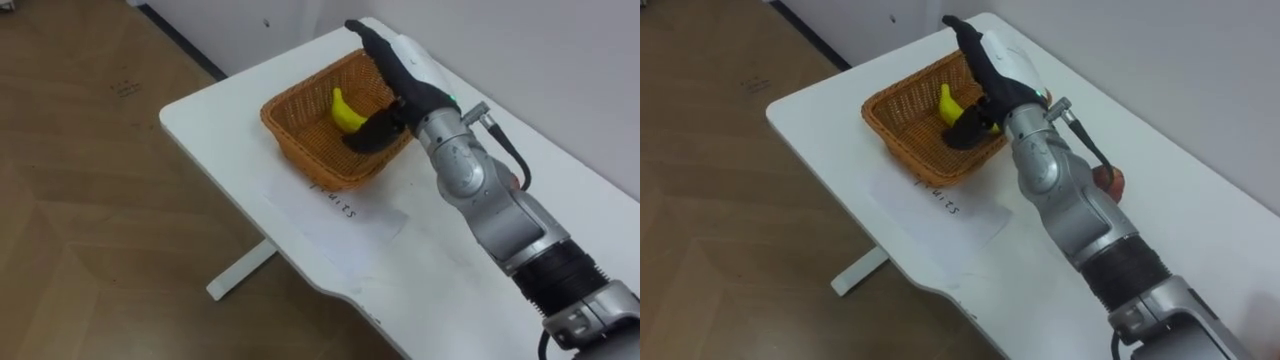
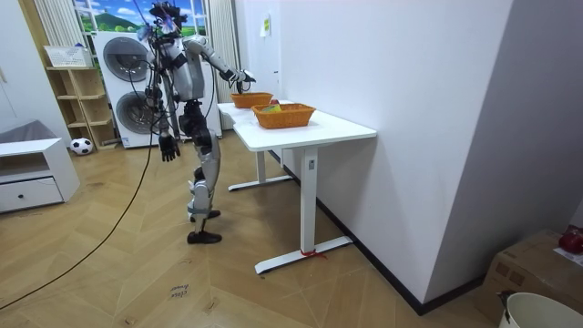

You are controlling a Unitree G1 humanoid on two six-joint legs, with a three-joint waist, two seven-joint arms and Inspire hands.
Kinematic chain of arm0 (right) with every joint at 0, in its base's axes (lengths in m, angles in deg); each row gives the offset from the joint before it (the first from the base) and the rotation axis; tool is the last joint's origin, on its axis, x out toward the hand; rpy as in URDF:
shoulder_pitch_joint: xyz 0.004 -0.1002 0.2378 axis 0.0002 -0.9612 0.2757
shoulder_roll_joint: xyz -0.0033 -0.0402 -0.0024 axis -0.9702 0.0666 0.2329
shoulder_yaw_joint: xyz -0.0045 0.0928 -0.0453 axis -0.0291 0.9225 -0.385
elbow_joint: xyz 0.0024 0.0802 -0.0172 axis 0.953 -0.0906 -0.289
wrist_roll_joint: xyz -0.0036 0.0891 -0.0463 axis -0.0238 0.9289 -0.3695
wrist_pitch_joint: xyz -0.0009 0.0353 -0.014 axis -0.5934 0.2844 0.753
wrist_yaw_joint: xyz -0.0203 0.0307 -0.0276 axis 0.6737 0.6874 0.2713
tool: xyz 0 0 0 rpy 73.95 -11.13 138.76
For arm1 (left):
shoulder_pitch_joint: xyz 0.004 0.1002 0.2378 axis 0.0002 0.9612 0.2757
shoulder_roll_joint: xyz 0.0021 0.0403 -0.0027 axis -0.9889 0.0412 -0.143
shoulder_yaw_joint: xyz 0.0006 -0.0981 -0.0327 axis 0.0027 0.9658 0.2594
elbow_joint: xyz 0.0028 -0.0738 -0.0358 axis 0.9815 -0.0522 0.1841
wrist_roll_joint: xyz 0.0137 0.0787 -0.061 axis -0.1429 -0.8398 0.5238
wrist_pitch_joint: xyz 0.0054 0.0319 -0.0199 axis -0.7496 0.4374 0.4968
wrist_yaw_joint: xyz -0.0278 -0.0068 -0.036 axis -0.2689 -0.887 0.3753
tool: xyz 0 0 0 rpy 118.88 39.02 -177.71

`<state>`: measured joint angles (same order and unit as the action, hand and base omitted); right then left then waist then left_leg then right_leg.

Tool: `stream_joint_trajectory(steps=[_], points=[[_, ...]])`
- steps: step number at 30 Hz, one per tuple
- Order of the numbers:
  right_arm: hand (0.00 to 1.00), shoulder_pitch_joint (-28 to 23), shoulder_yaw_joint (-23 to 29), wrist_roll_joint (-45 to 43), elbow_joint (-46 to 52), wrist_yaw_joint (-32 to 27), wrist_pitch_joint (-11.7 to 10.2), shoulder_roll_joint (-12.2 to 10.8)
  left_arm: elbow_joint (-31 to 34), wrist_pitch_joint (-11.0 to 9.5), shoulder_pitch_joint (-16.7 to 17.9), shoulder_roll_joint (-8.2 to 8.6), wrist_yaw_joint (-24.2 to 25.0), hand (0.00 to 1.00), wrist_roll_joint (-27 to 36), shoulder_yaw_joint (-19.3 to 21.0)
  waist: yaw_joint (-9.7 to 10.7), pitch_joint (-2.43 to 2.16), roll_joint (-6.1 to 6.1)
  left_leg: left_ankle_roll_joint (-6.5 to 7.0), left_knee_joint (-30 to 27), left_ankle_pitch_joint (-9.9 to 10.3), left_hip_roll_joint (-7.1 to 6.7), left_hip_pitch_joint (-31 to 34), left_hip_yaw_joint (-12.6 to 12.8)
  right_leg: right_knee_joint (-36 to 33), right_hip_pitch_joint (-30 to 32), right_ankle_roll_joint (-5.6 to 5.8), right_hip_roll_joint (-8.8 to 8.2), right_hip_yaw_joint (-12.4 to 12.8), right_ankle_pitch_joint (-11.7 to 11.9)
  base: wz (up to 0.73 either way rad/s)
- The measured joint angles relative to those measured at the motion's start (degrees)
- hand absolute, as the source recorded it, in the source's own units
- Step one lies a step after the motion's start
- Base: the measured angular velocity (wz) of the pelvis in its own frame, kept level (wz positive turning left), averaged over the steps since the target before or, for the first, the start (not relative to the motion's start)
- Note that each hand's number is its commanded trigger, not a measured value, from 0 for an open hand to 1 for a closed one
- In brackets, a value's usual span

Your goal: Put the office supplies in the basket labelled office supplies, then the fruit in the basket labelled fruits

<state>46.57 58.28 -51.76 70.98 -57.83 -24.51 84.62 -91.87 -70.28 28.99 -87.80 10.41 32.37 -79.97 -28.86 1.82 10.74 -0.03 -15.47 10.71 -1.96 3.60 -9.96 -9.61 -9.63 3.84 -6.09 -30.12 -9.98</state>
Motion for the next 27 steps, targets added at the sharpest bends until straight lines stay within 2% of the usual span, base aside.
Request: stream_joint_trajectory(steps=[1, 7, 15, 17, 22, 27], points=[[0.0, -0.02, 0.0, 0.18, 0.0, 0.0, 0.0, 0.0, -0.07, 0.0, 0.02, -0.01, 0.0, 0.0, -0.01, 0.0, 0.45, 0.11, -0.16, 0.0, 0.01, 0.0, -0.04, -0.3, -0.18, 0.01, -0.38, 0.0, 0.01, 0.12, 0.0, 0.08], [0.0, -0.02, 0.22, -0.07, 0.0, -0.02, -2.42, 0.96, -0.41, -0.17, -0.05, -0.07, 0.67, 0.0, -0.1, 0.02, 3.31, 0.03, -0.28, -0.05, 0.07, -0.06, -0.08, -0.38, -0.35, 0.1, -0.51, 0.03, 0.07, 0.28, -0.02, 0.01], [0.0, -0.03, 0.98, -0.07, 0.0, -1.83, -3.35, 2.12, -1.17, -0.64, -1.01, -0.07, 0.69, 0.0, -0.08, 0.19, 5.33, -0.11, -0.54, -0.04, -0.01, -0.06, 0.0, -0.43, -0.15, 0.11, -0.26, 0.03, 0.08, 0.56, -0.02, 0.0], [0.0, -0.04, 1.59, -0.42, 0.06, -2.31, -3.36, 2.11, -1.23, -0.65, -1.12, -0.03, -0.09, 0.0, -0.05, 0.18, 6.42, -0.61, -1.13, -0.04, -0.01, -0.06, -0.06, -0.45, -0.13, 0.1, -0.3, 0.02, 0.01, 0.25, -0.02, 0.0], [0.0, -0.07, 5.2, -0.02, 0.16, -5.56, -3.39, 2.1, -1.35, -0.64, -1.1, 0.09, -1.47, 0.0, 0.43, 0.19, 7.29, -1.17, -2.75, 0.12, 0.43, -0.16, -0.07, -1.48, 0.71, 0.03, -0.75, 0.03, -0.25, 0.42, -0.02, -0.08], [0.0, -0.13, 7.98, 3.1, 0.17, -9.1, -3.6, 2.09, -1.96, -0.59, -0.88, 0.64, -1.65, 0.0, 0.43, 0.18, 8.75, -1.06, -3.73, 0.4, 1.68, -0.41, -0.07, -3.06, 2.06, 0.02, -1.32, 0.13, -0.74, 0.49, -0.08, -0.15]])
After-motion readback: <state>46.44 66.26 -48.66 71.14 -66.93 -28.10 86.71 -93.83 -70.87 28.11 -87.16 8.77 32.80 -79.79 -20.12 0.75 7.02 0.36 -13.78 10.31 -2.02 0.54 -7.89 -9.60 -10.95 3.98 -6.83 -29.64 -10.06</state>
